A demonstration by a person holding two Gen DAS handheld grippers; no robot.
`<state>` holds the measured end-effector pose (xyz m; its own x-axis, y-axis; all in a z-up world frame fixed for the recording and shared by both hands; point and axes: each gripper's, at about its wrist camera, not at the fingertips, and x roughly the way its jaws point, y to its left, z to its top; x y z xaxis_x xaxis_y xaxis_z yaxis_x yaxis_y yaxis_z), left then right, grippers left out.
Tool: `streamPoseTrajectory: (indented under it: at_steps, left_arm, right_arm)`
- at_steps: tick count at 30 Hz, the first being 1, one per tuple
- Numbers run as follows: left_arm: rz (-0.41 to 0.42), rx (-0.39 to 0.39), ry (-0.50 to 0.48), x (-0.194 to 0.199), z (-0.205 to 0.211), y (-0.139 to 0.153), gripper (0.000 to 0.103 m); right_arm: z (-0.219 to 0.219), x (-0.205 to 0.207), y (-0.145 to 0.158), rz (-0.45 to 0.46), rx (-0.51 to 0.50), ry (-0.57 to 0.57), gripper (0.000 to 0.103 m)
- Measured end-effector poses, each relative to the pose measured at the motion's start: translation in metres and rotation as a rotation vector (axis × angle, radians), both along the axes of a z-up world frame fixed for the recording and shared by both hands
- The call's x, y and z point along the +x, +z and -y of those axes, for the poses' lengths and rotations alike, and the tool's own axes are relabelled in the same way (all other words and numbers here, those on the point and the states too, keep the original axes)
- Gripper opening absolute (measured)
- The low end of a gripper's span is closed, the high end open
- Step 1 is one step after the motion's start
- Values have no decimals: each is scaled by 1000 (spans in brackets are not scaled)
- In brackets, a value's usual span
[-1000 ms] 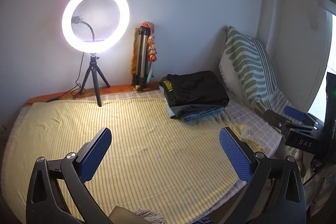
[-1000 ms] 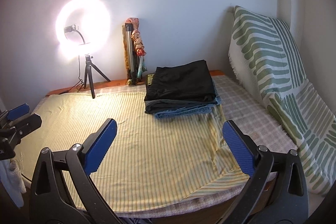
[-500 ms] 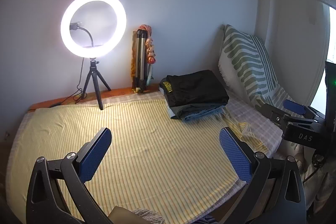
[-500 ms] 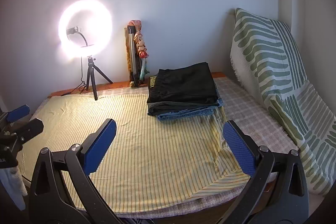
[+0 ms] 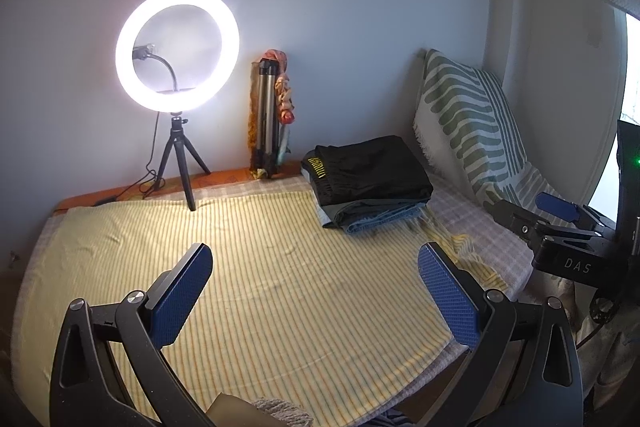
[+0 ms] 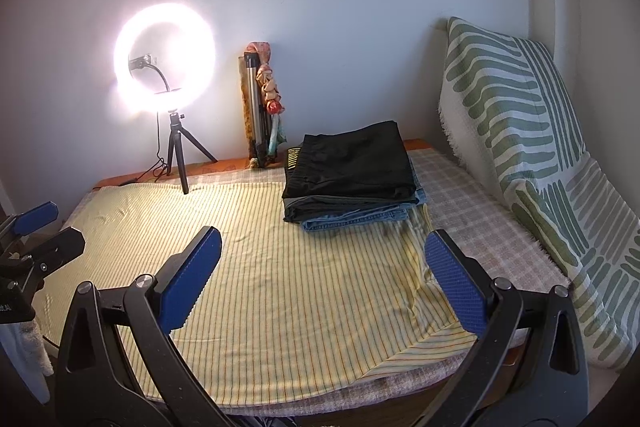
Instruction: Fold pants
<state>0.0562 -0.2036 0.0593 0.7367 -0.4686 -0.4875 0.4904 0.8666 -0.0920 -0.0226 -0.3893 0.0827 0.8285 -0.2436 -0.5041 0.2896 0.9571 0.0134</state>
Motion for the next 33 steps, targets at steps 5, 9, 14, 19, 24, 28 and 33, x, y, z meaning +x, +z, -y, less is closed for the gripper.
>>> streamPoseTrajectory:
  at_steps: [5, 9, 14, 19, 24, 28, 33]
  left_arm:
    - [-1, -1, -2, 0, 0, 1, 102]
    - [-5, -2, -9, 1, 1, 2, 102]
    - [-7, -6, -12, 0, 1, 2, 102]
    - [-10, -9, -12, 0, 1, 2, 102]
    - [-10, -11, -13, -1, 1, 2, 102]
    - [-11, -12, -15, -2, 1, 1, 102]
    - [-19, -16, -15, -1, 0, 1, 102]
  right_arm:
    - [-2, 1, 0, 0, 1, 1, 103]
    - [-2, 1, 0, 0, 2, 1, 103]
    - [-1, 1, 0, 0, 1, 2, 103]
    - [-1, 1, 0, 2, 10, 3, 103]
    - [-2, 2, 1, 1, 13, 6, 103]
    - [-2, 2, 1, 0, 14, 6, 103]
    - [-3, 2, 0, 0, 16, 9, 103]
